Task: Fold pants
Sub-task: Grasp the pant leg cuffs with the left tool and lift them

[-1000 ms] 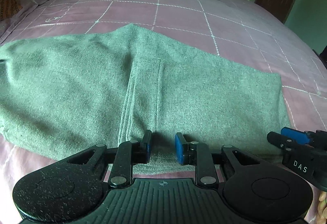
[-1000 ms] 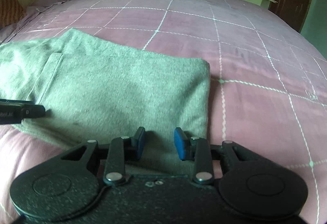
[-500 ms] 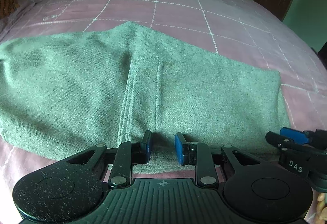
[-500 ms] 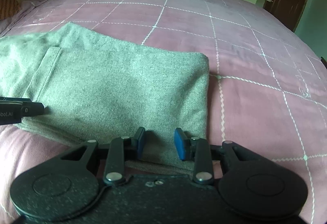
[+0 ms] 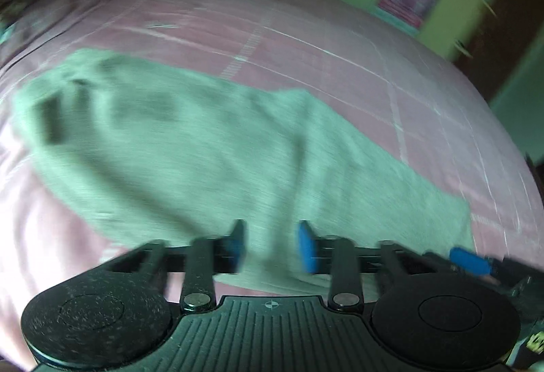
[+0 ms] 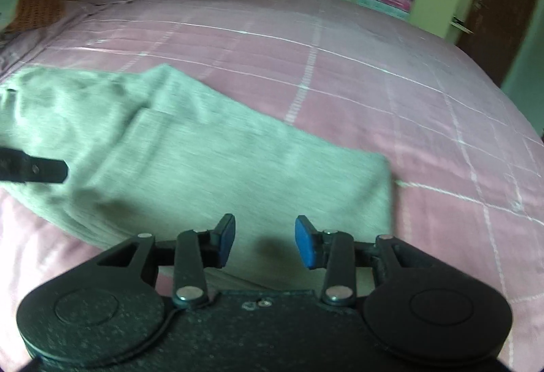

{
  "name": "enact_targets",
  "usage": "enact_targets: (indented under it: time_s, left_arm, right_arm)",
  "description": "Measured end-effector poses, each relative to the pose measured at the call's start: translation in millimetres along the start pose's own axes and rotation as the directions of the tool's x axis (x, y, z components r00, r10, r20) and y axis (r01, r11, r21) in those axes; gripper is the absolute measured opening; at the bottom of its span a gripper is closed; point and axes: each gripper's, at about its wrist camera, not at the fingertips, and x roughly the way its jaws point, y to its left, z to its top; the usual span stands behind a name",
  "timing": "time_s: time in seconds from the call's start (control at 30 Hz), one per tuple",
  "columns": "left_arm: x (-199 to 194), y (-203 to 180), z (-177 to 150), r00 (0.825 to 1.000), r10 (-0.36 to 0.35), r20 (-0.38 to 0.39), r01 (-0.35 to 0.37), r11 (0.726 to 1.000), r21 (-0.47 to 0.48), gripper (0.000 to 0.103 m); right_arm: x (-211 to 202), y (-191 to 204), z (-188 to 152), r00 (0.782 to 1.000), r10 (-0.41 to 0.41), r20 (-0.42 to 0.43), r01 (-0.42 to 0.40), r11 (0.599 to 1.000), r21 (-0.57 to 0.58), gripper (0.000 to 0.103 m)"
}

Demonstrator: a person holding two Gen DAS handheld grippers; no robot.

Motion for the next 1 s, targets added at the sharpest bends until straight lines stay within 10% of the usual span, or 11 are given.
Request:
enact_targets:
  time_s: [0.27,0.5,0.63,1.0]
  left_arm:
    - [-18,110,14,0.994,0.106,0.036,-0.095,0.968,-0.232,0.063]
    - [5,191,8,0.997,0.071,0.015,-0.055,0.869,-0.492,0.063]
    - [20,207,4,0.999,0.005,0.032,0.015,0.824,-0.567,0.063]
    - [71,198,15,0.994,-0.067,0.081,0.102,0.803,-0.587,0.058]
  right_arm:
    - [18,43,15,0.998,0.066,-0.016,-0.066,0.998,-0.009,0.042]
    - [36,63,12,0.994,0.094,-0.062,-0.093,0.996,0.012,0.044]
    - [38,68,11,0.994,0.087,-0.066,-0.087,0.996,0.002,0.045]
    - [42,68,7,0.995,0.083,-0.048,-0.083,0.997,0.007,0.047]
